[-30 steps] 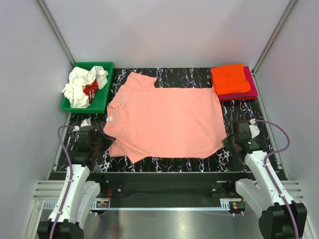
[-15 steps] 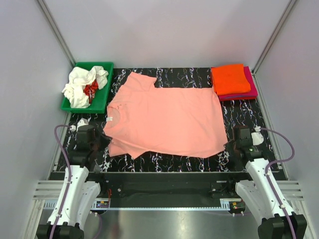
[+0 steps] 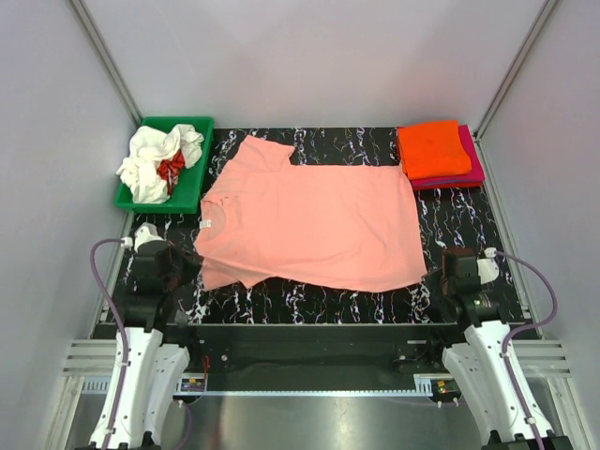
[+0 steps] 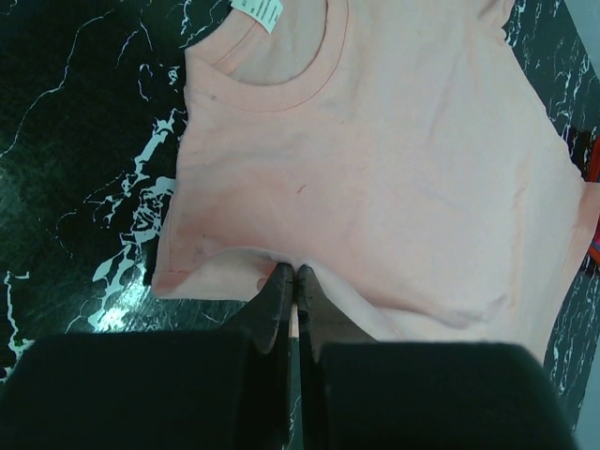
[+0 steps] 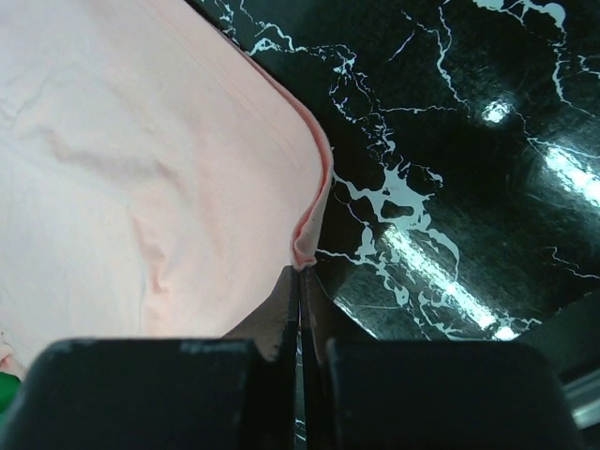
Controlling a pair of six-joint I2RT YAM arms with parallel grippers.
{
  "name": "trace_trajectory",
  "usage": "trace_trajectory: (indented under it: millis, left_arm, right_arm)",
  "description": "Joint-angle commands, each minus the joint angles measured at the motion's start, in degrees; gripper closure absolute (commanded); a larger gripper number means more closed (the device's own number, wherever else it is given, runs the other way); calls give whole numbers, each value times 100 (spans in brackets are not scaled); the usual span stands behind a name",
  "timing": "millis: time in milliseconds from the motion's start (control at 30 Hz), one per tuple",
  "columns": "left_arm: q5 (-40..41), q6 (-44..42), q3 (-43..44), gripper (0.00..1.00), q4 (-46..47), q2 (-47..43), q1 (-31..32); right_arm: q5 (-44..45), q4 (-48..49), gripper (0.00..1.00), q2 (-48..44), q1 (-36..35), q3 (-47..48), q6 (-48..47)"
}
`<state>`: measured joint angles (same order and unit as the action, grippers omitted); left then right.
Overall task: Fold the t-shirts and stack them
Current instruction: Fold the tshirt
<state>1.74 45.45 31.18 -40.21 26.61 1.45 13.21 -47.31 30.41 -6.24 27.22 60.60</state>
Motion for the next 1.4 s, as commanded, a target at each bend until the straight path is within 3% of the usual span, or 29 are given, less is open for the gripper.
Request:
trace_trajectory:
  millis: [0, 200, 367, 567, 800, 1367]
  left_arm:
    - [-31, -308, 213, 100, 870, 405, 13]
    - [-156, -1273, 1337, 100, 1181, 2643, 13]
    - [-147, -1635, 2146, 100, 1322, 3762, -5]
    - [-762, -2145, 2884, 100, 1226, 5141, -31]
    - [-1123, -2277, 3324, 100, 1199, 5696, -40]
    - [-1299, -3016, 4414, 100, 1226, 6866, -40]
  right_arm:
    - [-135, 722, 100, 78, 18, -173, -267]
    - [383, 1478, 100, 1527, 18, 362, -882]
    - [692, 1654, 100, 3002, 26, 1011, -1269]
    - [638, 1997, 100, 3979, 61, 1636, -1769]
    - [524, 2059, 100, 4543, 62, 2313, -2508]
    - [902, 2164, 100, 5668, 184, 2990, -2623]
